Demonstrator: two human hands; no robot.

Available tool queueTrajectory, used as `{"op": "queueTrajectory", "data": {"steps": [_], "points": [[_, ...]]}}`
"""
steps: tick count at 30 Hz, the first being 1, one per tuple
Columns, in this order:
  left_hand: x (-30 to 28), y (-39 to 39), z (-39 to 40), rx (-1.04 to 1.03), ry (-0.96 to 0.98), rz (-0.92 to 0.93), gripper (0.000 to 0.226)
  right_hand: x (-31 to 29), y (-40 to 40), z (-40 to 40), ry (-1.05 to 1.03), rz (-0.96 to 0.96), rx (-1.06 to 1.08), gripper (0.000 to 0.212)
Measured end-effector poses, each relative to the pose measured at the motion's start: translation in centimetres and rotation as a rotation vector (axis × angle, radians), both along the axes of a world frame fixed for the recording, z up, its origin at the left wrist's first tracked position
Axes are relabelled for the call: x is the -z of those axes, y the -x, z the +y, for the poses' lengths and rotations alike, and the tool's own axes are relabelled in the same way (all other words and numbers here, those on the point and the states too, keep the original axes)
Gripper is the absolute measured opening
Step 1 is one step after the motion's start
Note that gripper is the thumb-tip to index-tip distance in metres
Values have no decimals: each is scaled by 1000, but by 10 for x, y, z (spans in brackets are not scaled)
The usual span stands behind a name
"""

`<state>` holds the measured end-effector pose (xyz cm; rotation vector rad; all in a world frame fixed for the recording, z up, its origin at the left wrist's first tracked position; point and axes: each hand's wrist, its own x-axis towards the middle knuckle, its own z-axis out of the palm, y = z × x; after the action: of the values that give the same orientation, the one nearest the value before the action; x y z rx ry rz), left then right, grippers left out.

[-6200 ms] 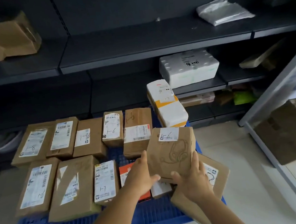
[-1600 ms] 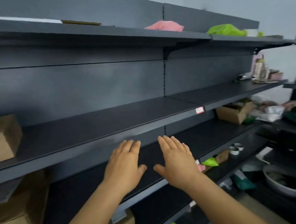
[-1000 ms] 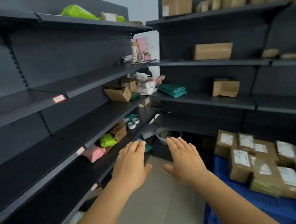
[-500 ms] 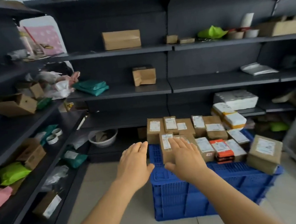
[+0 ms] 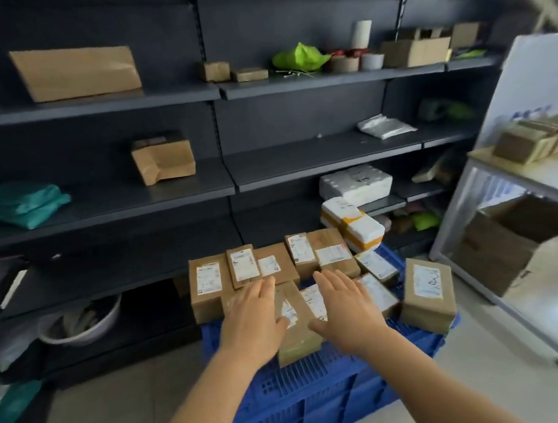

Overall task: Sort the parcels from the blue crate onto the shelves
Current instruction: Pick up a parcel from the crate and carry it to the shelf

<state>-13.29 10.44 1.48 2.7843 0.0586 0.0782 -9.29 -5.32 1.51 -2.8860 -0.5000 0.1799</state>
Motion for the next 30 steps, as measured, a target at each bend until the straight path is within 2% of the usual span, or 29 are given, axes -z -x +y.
{"op": "queueTrajectory", "data": {"steps": [7,14,23,30], "points": [[8,-78,-30,129,38,44,74,5,-57,-38,-11,-15,161,85],[19,-146,-72,175,87,69,75,20,-118,-76,-14,14,255,90],[59,-276,-144,72,109,177,79,60,-261,-150,-78,73,254,86],[107,-405,-203,-30,101,301,79,122,-402,-211,-66,216,212,89]]}}
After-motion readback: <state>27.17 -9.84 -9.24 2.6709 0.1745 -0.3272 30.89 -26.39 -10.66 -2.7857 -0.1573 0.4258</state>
